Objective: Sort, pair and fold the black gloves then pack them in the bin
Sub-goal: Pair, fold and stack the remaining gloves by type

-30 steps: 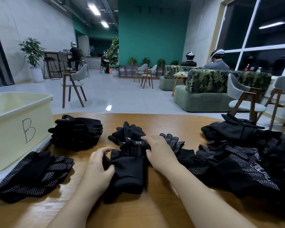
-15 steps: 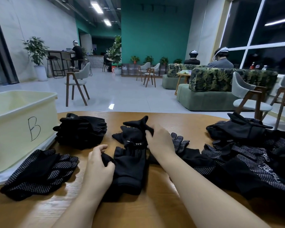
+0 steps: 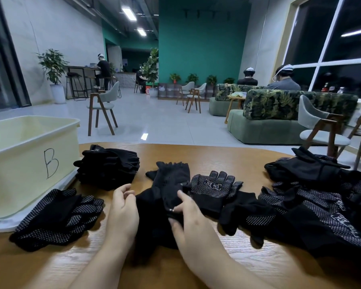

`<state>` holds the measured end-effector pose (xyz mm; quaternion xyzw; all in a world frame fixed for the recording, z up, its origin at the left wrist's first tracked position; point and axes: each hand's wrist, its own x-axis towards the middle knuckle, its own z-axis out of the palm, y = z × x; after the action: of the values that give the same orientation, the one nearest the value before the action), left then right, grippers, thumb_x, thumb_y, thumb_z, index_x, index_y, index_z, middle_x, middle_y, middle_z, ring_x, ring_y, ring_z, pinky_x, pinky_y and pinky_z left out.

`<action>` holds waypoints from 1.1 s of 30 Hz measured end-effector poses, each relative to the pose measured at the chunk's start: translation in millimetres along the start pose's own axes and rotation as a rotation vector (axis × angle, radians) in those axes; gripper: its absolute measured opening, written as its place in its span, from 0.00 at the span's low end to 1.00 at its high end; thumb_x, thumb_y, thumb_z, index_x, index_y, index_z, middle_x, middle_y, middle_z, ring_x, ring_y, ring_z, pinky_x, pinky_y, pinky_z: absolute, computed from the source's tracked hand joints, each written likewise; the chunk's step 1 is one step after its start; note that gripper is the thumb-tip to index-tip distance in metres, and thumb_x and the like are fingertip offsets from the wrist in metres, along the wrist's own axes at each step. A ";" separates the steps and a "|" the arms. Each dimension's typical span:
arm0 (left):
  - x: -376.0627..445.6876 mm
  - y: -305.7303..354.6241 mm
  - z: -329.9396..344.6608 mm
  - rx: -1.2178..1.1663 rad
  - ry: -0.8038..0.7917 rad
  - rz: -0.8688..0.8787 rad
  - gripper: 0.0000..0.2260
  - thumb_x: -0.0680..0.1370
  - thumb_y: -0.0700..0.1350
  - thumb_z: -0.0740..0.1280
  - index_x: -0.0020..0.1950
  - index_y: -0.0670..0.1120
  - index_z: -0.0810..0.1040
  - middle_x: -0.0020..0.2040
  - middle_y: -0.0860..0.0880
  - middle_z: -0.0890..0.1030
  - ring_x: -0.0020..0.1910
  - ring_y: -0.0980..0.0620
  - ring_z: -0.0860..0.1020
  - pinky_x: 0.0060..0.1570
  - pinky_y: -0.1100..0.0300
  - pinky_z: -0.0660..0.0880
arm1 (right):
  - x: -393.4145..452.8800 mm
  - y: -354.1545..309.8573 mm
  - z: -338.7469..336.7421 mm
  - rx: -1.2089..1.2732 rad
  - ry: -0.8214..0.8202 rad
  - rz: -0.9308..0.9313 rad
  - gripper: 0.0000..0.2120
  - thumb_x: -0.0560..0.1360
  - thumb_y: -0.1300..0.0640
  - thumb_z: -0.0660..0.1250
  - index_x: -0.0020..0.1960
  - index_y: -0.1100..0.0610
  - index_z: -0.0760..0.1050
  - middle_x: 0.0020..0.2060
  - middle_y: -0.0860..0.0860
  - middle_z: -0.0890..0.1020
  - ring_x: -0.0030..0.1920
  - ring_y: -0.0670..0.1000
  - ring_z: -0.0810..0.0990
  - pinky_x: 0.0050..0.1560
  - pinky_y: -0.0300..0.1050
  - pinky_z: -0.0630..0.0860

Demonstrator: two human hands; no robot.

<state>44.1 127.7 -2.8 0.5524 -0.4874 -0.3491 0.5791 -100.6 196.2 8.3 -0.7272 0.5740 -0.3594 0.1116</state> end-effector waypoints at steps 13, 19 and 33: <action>-9.0 1.8 -3.5 0.243 -0.091 0.087 0.25 0.72 0.32 0.64 0.66 0.51 0.68 0.59 0.50 0.73 0.48 0.54 0.73 0.37 0.67 0.66 | -4.9 9.9 3.6 -0.252 -0.107 -0.112 0.30 0.63 0.29 0.51 0.51 0.47 0.76 0.58 0.39 0.75 0.61 0.47 0.68 0.55 0.43 0.60; -12.7 6.1 -17.6 0.286 -0.085 0.046 0.23 0.70 0.31 0.61 0.57 0.56 0.73 0.51 0.49 0.74 0.44 0.48 0.75 0.34 0.60 0.68 | -2.6 9.1 -0.3 -0.128 -0.097 0.039 0.22 0.71 0.31 0.49 0.45 0.46 0.71 0.50 0.40 0.72 0.54 0.43 0.68 0.54 0.41 0.63; 27.8 48.0 -15.2 1.035 -0.458 0.516 0.16 0.80 0.46 0.60 0.67 0.58 0.70 0.66 0.55 0.70 0.68 0.51 0.64 0.66 0.52 0.65 | 1.0 8.4 -3.0 -0.044 -0.064 0.132 0.13 0.75 0.48 0.64 0.59 0.47 0.70 0.42 0.37 0.68 0.54 0.44 0.71 0.60 0.42 0.68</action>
<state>59.9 113.0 50.5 0.5368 -0.8233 -0.0261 0.1827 -108.7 193.4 6.0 -0.7011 0.6248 -0.3150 0.1373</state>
